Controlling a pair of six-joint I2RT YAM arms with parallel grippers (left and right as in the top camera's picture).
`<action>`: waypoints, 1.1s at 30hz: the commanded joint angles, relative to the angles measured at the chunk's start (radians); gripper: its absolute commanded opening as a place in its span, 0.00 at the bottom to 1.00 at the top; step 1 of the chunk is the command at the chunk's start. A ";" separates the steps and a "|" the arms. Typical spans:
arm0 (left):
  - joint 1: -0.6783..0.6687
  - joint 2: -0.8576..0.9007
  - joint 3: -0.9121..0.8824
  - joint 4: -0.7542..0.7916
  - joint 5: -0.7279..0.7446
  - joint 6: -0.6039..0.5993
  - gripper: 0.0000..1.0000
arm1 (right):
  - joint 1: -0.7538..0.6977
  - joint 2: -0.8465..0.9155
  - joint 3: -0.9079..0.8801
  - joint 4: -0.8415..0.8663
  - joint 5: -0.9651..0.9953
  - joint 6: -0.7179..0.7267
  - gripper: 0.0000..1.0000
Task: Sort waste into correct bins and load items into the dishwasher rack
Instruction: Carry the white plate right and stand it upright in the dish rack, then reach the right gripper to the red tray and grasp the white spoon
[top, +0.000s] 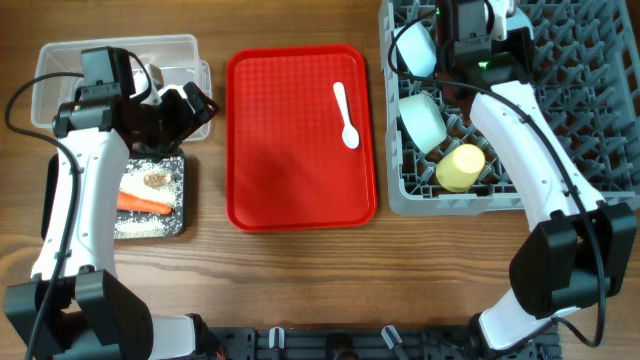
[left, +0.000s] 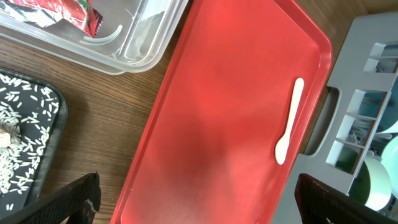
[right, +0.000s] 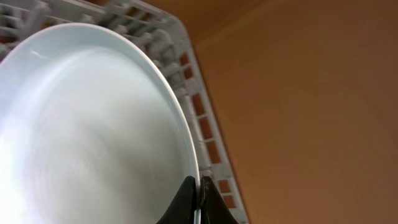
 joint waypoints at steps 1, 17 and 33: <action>0.004 -0.013 0.006 0.002 0.001 0.002 1.00 | -0.002 0.017 0.001 0.002 -0.105 0.024 0.04; 0.004 -0.013 0.006 0.002 0.001 0.002 1.00 | -0.002 0.010 0.002 0.001 -0.304 0.112 1.00; 0.004 -0.013 0.006 0.002 0.001 0.002 1.00 | 0.130 -0.144 0.155 -0.185 -1.112 0.225 1.00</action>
